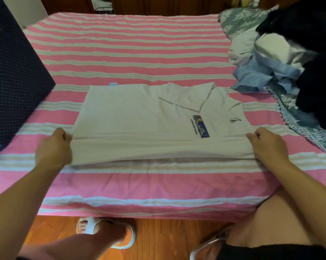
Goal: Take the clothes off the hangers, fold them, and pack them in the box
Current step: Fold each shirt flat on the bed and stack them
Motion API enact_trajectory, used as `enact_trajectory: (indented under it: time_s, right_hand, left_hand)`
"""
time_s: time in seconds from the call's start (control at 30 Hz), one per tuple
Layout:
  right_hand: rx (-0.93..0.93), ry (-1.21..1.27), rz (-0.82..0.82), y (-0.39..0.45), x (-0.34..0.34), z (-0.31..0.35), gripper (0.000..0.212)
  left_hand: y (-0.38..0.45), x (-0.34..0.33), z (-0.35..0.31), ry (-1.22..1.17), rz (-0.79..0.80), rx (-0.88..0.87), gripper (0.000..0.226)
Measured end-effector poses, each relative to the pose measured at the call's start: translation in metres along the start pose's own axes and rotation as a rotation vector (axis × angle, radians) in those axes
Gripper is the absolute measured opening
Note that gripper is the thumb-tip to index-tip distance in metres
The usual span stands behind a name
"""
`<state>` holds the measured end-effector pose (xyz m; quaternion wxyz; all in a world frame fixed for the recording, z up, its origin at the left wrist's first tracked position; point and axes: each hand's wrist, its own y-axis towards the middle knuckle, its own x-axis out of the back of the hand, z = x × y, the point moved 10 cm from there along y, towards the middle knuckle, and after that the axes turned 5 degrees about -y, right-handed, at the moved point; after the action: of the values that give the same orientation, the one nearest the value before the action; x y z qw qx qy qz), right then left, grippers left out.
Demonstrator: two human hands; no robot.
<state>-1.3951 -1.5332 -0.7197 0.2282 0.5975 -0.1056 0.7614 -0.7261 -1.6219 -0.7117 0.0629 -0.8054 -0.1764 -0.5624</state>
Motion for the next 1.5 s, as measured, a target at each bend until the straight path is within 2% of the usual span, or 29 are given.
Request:
enact_trajectory:
  time_s: [0.1, 0.17, 0.23, 0.27, 0.3, 0.37, 0.4, 0.47, 0.57, 0.67, 0.77, 0.93, 1.0, 1.13, 1.27, 1.33, 1.4, 1.43, 1.5]
  right_hand:
    - [0.028, -0.144, 0.073, 0.001, -0.007, 0.003, 0.035]
    - [0.094, -0.254, 0.003, 0.003, 0.000, 0.015, 0.032]
    - [0.275, -0.306, -0.079, 0.005, 0.003, 0.044, 0.038]
    - [0.372, -0.305, -0.045, 0.006, -0.005, 0.059, 0.043]
    - [0.452, -0.284, 0.047, 0.004, -0.016, 0.075, 0.048]
    - [0.545, -0.183, 0.234, -0.003, -0.038, 0.104, 0.049]
    - [0.565, -0.123, 0.293, -0.007, -0.044, 0.118, 0.042]
    - [0.610, -0.045, 0.328, -0.016, -0.047, 0.143, 0.028]
    - [0.538, 0.037, 0.464, -0.018, -0.056, 0.149, 0.014]
    - [0.482, 0.094, 0.579, -0.014, -0.063, 0.150, 0.022]
    - [0.458, 0.180, 0.554, -0.012, -0.057, 0.178, 0.041]
    - [0.503, 0.127, 0.618, -0.030, -0.080, 0.232, 0.023]
    - [0.507, 0.098, 0.601, -0.030, -0.085, 0.236, 0.017]
    - [0.404, 0.257, 0.467, -0.018, -0.073, 0.227, 0.016]
    - [0.448, 0.087, 0.341, -0.024, -0.081, 0.236, 0.019]
    - [0.534, -0.015, 0.152, -0.027, -0.067, 0.244, 0.033]
    - [0.672, 0.014, -0.040, -0.044, -0.039, 0.245, 0.043]
    - [0.753, 0.050, -0.066, -0.058, -0.030, 0.240, 0.047]
    - [0.898, -0.033, 0.004, -0.092, -0.031, 0.218, 0.056]
  left_hand:
    - [-0.002, -0.005, -0.004, 0.121, 0.046, -0.014, 0.026]
    - [-0.003, -0.001, -0.013, 0.239, 0.016, -0.032, 0.022]
    - [-0.001, 0.003, -0.038, 0.344, -0.080, -0.206, 0.033]
    - [-0.004, -0.001, -0.054, 0.341, -0.088, -0.338, 0.037]
    - [-0.008, -0.009, -0.071, 0.311, -0.074, -0.478, 0.038]
    - [-0.018, -0.031, -0.097, 0.226, 0.060, -0.652, 0.045]
    - [-0.021, -0.040, -0.104, 0.185, 0.133, -0.665, 0.044]
    - [-0.019, -0.050, -0.109, 0.145, 0.217, -0.616, 0.029]
    - [-0.013, -0.057, -0.107, 0.141, 0.272, -0.614, 0.012]
    - [-0.008, -0.062, -0.107, 0.115, 0.343, -0.617, 0.011]
    - [-0.003, -0.061, -0.108, 0.030, 0.376, -0.566, 0.007]
    - [-0.003, -0.058, -0.105, 0.031, 0.318, -0.601, 0.012]
    - [0.000, -0.052, -0.097, 0.080, 0.255, -0.615, 0.015]
    - [0.014, -0.039, -0.068, 0.205, 0.121, -0.571, 0.023]
    - [0.021, -0.034, -0.057, 0.308, 0.062, -0.443, 0.031]
    - [0.013, -0.020, -0.065, 0.328, -0.045, -0.391, 0.039]
    - [-0.016, -0.004, -0.083, 0.157, -0.128, -0.498, 0.049]
    - [-0.038, -0.005, -0.091, 0.077, -0.076, -0.619, 0.054]
    - [-0.088, -0.025, -0.092, 0.118, 0.134, -0.889, 0.062]
